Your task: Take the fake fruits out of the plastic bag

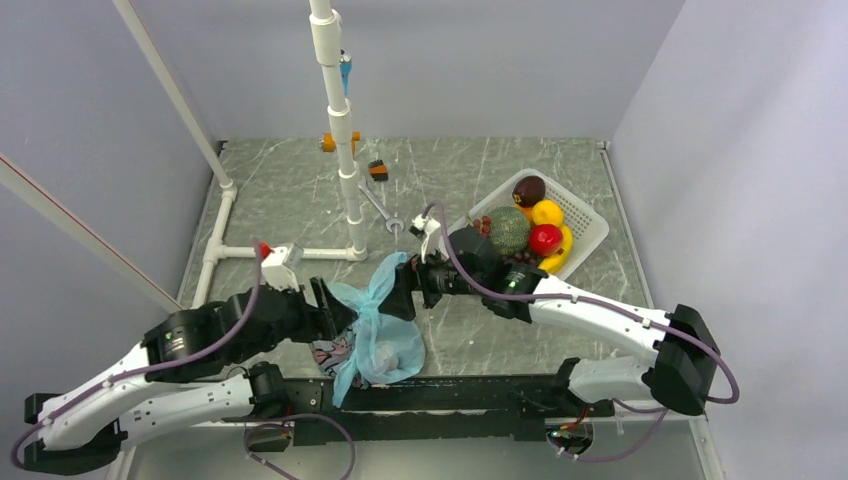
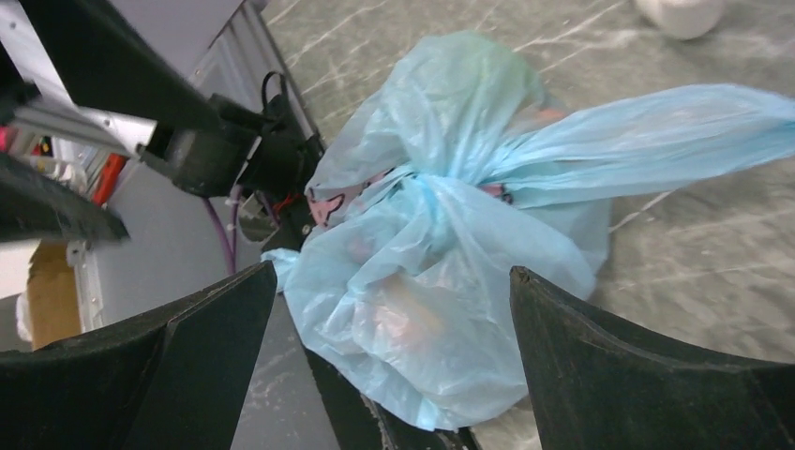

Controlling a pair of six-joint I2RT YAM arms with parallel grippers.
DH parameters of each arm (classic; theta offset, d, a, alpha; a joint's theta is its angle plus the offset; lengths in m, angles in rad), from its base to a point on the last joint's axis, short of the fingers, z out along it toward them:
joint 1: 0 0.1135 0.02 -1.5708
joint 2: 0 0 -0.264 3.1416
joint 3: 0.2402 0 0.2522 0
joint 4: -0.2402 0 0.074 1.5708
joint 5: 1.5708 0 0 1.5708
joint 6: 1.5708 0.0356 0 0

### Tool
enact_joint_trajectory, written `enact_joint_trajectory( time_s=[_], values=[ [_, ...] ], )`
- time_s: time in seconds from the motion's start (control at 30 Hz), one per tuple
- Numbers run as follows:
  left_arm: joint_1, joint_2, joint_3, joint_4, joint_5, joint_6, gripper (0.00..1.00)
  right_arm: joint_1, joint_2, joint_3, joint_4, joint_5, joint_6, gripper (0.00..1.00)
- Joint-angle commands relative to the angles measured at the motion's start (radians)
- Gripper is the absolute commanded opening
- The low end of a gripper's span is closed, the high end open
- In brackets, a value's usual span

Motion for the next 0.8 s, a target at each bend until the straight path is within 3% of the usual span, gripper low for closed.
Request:
enact_joint_trajectory(
  time_s=[0.0,0.17,0.3,0.5,0.77],
  values=[
    [-0.004,0.045,0.074,-0.243,-0.166,-0.065,0.81,0.07,0.017,-0.051,0.155,0.021,0.052,0.95],
    [-0.003,0.213,0.079,-0.268,-0.24,-0.053,0.83,0.122,0.083,-0.057,0.155,0.139,0.029,0.88],
    [0.023,0.333,0.094,-0.31,-0.273,-0.15,0.67,0.13,0.111,-0.038,0.117,0.198,0.008,0.81],
    [0.188,0.357,-0.012,-0.039,-0.092,0.04,0.7,0.139,0.131,-0.036,0.118,0.203,0.012,0.76],
    [0.245,0.263,-0.194,0.207,-0.002,0.075,0.41,0.181,0.159,-0.003,0.103,0.29,0.006,0.77]
  ],
)
